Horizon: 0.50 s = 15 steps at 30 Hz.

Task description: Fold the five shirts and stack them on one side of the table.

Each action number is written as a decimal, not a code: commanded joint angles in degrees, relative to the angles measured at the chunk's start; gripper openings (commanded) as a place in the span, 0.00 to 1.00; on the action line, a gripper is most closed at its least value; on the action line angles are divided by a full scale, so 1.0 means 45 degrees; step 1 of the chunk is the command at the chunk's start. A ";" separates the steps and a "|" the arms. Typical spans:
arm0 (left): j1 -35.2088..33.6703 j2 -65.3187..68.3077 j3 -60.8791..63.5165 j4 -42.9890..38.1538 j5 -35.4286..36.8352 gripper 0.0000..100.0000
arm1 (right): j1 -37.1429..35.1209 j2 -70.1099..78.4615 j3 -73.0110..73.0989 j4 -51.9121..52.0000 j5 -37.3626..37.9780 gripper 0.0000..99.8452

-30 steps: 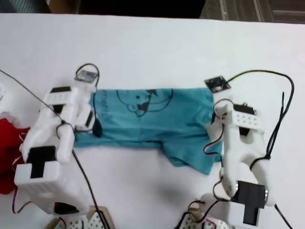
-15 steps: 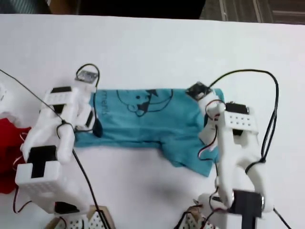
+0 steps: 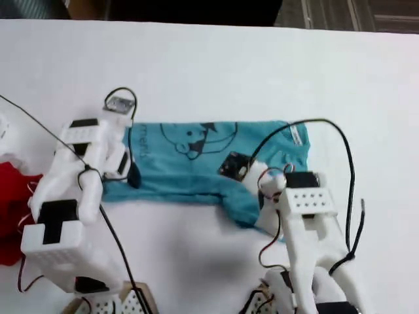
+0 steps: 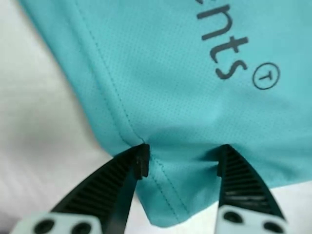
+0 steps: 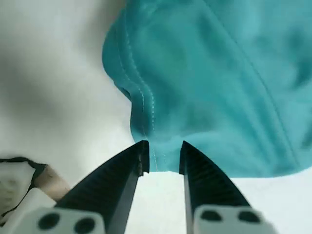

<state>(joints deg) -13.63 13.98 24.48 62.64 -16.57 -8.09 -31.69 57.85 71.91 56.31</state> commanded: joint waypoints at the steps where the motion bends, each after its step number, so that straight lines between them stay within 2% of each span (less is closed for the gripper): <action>1: 0.0000 0.0215 -0.0361 -0.0195 0.0059 0.26 | -0.0107 -0.0420 0.0723 -0.0928 0.0879 0.15; 7: 0.0000 0.0215 -0.0361 -0.0195 0.0059 0.26 | -0.0127 -0.0420 0.0977 -0.0908 0.1055 0.30; 15: 0.0000 0.0234 -0.0361 -0.0195 0.0059 0.26 | -0.1006 -0.0400 0.1524 -0.1729 0.1055 0.30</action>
<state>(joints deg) -13.63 13.98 24.48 62.64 -16.57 -11.52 -31.78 64.26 66.11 60.70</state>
